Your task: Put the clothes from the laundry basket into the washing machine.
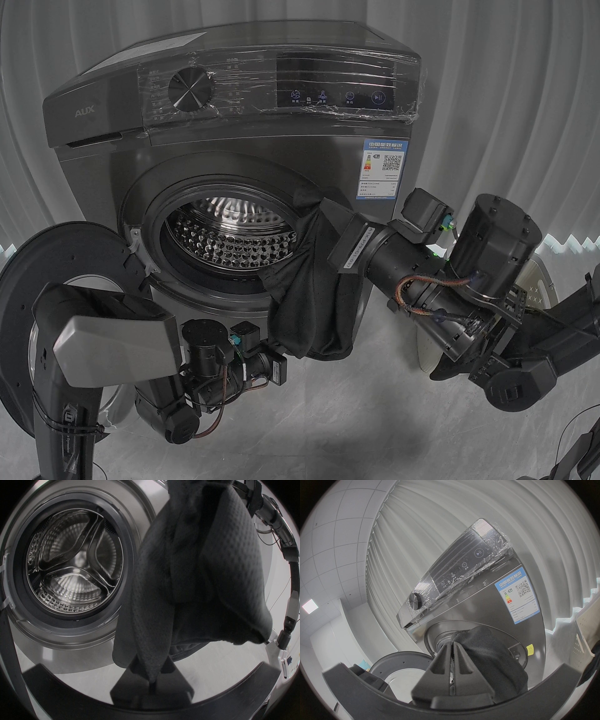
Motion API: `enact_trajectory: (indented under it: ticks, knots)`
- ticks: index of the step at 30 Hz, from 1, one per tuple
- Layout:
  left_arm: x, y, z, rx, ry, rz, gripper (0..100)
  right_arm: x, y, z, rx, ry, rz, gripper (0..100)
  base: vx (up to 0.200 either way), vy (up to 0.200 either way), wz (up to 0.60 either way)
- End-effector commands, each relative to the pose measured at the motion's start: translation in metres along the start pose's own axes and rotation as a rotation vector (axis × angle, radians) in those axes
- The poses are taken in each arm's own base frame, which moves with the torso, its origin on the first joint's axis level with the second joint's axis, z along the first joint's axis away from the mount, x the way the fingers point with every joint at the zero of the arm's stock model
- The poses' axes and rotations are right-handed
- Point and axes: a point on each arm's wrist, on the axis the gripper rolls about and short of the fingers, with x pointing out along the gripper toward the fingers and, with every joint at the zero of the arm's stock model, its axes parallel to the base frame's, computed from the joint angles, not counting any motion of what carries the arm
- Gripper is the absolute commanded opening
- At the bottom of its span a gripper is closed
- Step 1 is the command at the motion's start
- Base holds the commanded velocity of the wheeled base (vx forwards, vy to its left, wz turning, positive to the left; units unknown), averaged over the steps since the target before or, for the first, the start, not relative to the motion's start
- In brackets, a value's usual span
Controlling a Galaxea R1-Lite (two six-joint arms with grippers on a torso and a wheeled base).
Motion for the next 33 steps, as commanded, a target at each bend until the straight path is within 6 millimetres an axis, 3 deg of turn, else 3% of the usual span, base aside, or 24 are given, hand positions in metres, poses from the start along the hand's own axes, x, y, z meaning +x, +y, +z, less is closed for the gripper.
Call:
enact_trajectory:
  ticks: [1,7,8,12,16,20,25,32,33]
  knots:
    - [0.000,-0.002,0.004,0.002,-0.013,-0.007,0,0.000,0.000,0.000,0.000,-0.001,-0.001,0,0.000,0.000,0.00]
    - [-0.028,-0.020,0.031,0.019,-0.055,-0.058,0,0.008,-0.024,-0.004,-0.021,0.004,-0.067,0,0.000,0.000,0.00]
    - [-0.043,-0.026,0.041,0.021,-0.069,-0.071,0,0.011,-0.032,-0.006,-0.027,0.008,-0.089,0,0.000,0.000,0.00]
    - [-0.071,-0.033,0.053,0.027,-0.079,-0.085,0,0.012,-0.040,-0.003,-0.031,0.005,-0.102,0,0.000,0.000,0.00]
    - [-0.113,-0.040,0.061,0.035,-0.082,-0.108,0,0.008,-0.045,-0.007,-0.032,0.024,-0.111,0,0.000,0.000,0.00]
    - [-0.142,-0.044,0.068,0.048,-0.105,-0.157,0,-0.002,-0.048,-0.020,-0.032,0.095,-0.100,0,0.000,0.000,0.00]
    - [-0.151,-0.045,0.071,0.062,-0.116,-0.189,0,-0.010,-0.053,-0.036,-0.038,0.149,-0.099,0,0.000,0.000,0.00]
    - [-0.143,-0.043,0.076,0.063,-0.141,-0.181,0,-0.010,-0.053,-0.046,-0.040,0.166,-0.093,0,0.000,0.000,0.00]
    - [-0.141,-0.044,0.080,0.061,-0.160,-0.184,0,-0.010,-0.053,-0.046,-0.040,0.166,-0.093,100,0.000,0.000,0.00]
